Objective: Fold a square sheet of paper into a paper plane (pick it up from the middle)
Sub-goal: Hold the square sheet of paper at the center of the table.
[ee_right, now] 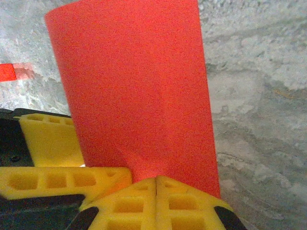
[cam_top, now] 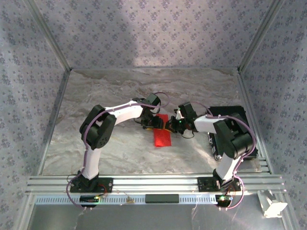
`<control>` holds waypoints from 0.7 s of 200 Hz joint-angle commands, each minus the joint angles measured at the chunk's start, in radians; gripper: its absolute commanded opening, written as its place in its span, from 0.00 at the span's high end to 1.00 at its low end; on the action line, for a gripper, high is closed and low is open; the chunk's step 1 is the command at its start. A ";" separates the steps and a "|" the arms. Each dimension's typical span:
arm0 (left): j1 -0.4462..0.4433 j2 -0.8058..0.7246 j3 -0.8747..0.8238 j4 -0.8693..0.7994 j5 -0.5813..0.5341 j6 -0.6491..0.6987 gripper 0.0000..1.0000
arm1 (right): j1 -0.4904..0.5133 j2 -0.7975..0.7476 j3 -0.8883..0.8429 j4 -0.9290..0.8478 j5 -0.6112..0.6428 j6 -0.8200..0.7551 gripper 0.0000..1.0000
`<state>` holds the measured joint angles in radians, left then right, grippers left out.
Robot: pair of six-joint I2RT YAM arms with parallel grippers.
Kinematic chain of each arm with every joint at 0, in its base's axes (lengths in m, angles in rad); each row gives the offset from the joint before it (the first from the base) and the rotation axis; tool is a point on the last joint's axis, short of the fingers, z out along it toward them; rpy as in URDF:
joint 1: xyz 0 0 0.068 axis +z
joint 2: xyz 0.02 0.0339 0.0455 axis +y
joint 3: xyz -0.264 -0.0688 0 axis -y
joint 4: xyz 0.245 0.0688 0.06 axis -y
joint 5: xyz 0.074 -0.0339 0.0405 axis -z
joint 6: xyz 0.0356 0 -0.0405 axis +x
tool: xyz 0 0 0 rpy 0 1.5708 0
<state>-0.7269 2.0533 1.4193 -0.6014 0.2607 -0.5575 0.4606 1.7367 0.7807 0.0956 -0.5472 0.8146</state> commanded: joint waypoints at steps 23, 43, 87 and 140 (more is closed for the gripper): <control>-0.009 0.136 -0.080 0.038 -0.094 0.024 0.43 | 0.011 0.062 0.029 -0.166 0.048 -0.103 1.00; -0.009 0.128 -0.089 0.053 -0.091 0.011 0.43 | 0.011 0.085 0.009 -0.206 0.088 -0.124 1.00; -0.009 0.032 -0.089 0.075 -0.085 -0.026 0.42 | 0.011 0.092 0.003 -0.221 0.101 -0.138 1.00; 0.021 -0.084 -0.117 0.126 -0.056 -0.062 0.41 | 0.008 0.098 0.021 -0.193 0.060 -0.126 1.00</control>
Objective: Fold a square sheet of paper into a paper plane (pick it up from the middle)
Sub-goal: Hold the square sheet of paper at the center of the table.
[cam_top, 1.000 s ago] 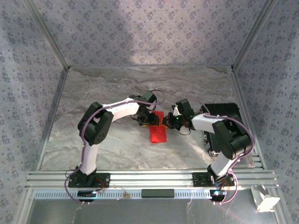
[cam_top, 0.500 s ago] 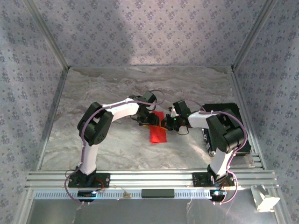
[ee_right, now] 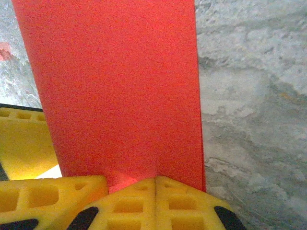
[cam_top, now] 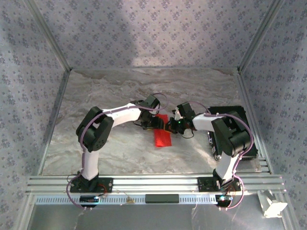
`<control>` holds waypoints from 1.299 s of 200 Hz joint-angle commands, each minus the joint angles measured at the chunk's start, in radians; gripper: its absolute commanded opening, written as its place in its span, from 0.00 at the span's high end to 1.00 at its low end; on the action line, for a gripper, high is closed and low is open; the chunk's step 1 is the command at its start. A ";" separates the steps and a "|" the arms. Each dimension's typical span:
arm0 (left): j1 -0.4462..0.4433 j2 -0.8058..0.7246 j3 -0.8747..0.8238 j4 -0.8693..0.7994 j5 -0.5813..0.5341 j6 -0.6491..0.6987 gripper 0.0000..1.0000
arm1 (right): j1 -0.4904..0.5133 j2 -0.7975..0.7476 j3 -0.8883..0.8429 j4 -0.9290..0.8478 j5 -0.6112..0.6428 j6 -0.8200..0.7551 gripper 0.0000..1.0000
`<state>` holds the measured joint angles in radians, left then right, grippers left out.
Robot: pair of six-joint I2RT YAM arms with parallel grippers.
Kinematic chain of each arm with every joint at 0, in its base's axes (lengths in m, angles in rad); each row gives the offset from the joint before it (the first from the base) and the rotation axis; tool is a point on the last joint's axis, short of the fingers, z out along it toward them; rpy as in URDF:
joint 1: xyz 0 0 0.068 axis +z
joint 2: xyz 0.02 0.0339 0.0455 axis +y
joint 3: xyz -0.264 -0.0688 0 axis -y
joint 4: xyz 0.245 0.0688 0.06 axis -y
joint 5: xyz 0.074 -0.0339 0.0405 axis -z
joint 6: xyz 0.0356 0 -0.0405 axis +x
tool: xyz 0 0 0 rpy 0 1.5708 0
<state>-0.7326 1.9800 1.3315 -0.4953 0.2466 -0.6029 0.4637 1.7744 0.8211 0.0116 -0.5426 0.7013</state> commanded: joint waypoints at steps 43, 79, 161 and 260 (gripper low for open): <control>0.033 0.035 -0.032 0.029 0.004 -0.025 0.44 | 0.007 0.068 -0.016 -0.079 0.032 0.010 1.00; 0.032 0.065 -0.025 0.027 0.018 -0.021 0.49 | 0.002 0.044 -0.027 -0.014 -0.014 0.043 1.00; 0.033 0.092 -0.029 0.006 -0.026 -0.029 0.53 | -0.051 -0.187 -0.019 -0.065 0.068 0.060 0.90; 0.033 0.112 -0.020 -0.005 -0.047 -0.035 0.55 | -0.143 -0.337 -0.139 -0.065 0.079 0.069 0.90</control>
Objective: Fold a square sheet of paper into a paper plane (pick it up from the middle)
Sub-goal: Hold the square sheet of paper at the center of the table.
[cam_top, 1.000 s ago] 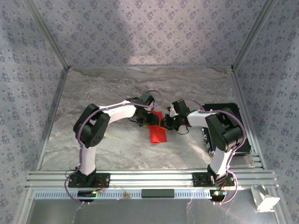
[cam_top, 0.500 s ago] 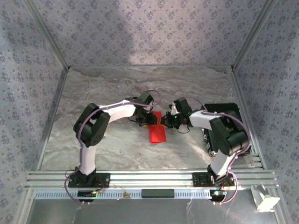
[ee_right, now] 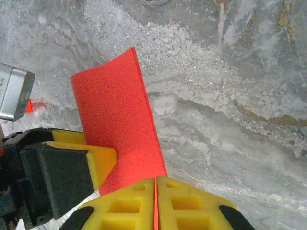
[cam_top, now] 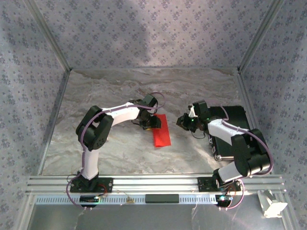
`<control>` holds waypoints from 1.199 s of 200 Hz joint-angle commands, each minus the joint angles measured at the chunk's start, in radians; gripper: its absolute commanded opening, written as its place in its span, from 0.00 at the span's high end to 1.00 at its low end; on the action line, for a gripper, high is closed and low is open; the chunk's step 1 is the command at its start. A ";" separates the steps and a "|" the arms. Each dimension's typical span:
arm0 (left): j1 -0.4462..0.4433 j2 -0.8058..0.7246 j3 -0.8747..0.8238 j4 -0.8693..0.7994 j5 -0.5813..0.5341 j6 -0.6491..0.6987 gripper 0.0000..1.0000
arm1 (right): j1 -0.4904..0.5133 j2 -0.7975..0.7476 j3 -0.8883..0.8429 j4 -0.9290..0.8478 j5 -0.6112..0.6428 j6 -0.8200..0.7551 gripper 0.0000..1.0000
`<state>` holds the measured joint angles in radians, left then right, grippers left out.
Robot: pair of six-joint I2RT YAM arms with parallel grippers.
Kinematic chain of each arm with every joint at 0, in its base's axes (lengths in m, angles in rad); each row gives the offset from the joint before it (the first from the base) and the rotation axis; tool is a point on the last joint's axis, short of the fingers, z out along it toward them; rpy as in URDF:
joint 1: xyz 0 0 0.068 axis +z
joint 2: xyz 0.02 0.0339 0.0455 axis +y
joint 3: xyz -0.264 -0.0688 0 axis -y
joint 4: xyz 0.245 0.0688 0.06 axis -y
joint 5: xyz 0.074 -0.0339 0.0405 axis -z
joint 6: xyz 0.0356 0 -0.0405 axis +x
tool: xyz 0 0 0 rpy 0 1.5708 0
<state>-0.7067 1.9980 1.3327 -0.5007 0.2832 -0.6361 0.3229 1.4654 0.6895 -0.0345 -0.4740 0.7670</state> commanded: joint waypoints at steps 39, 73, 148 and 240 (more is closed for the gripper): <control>0.005 0.102 -0.021 -0.004 -0.097 -0.004 0.54 | -0.003 -0.029 -0.009 -0.020 0.009 -0.001 0.89; 0.005 0.120 -0.011 -0.012 -0.088 0.022 0.53 | -0.001 -0.028 -0.013 -0.018 0.008 -0.001 0.89; 0.002 0.152 -0.003 -0.016 -0.084 0.033 0.52 | 0.010 -0.004 0.000 -0.017 -0.003 -0.003 0.88; -0.003 0.165 0.003 -0.023 -0.087 0.062 0.52 | 0.037 0.047 0.031 -0.019 -0.014 -0.018 0.88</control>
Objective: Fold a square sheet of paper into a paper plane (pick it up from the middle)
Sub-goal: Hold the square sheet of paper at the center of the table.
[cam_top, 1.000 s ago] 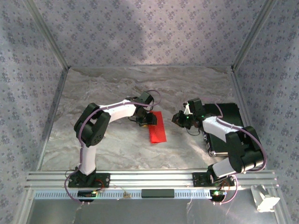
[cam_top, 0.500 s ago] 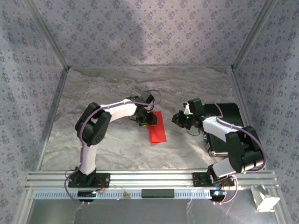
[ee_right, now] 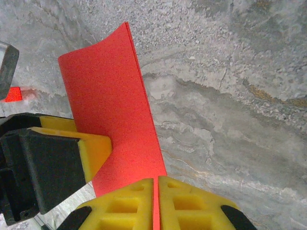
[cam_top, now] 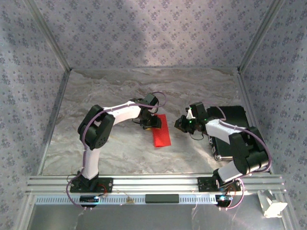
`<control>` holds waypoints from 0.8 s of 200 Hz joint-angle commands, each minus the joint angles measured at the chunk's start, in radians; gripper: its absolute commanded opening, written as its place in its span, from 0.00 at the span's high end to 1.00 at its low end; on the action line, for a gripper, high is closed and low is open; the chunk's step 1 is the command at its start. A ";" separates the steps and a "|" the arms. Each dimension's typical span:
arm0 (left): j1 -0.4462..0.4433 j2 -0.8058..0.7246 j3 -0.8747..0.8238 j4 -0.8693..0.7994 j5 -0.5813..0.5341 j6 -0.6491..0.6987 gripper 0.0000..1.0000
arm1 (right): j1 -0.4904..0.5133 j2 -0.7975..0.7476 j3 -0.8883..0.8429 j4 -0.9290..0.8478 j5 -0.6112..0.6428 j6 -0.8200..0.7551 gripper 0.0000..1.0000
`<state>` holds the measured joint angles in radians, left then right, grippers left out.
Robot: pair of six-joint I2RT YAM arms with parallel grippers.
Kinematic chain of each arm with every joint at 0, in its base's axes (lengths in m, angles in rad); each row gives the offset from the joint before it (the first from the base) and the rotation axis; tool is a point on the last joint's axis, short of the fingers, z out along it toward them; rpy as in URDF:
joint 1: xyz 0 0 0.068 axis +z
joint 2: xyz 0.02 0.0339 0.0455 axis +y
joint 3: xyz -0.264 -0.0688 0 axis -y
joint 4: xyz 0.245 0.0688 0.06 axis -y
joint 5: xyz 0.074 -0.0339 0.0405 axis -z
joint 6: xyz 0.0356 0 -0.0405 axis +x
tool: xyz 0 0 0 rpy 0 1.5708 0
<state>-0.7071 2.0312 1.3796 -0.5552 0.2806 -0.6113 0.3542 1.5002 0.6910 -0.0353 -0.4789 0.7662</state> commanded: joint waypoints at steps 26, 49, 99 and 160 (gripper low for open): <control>-0.003 0.138 -0.039 0.030 -0.088 0.035 0.52 | 0.009 0.016 0.031 -0.020 -0.009 -0.018 0.88; -0.003 0.141 -0.037 0.031 -0.090 0.035 0.52 | 0.011 0.017 0.031 -0.021 -0.010 -0.017 0.88; -0.002 0.150 -0.034 0.026 -0.091 0.037 0.51 | 0.017 0.026 0.037 -0.018 -0.015 -0.018 0.88; -0.002 0.150 -0.037 0.028 -0.088 0.036 0.52 | 0.066 0.101 0.092 -0.009 -0.059 -0.036 0.93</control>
<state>-0.7071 2.0441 1.3983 -0.5762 0.2810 -0.6102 0.3935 1.5631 0.7368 -0.0341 -0.5068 0.7540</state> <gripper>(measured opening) 0.484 0.080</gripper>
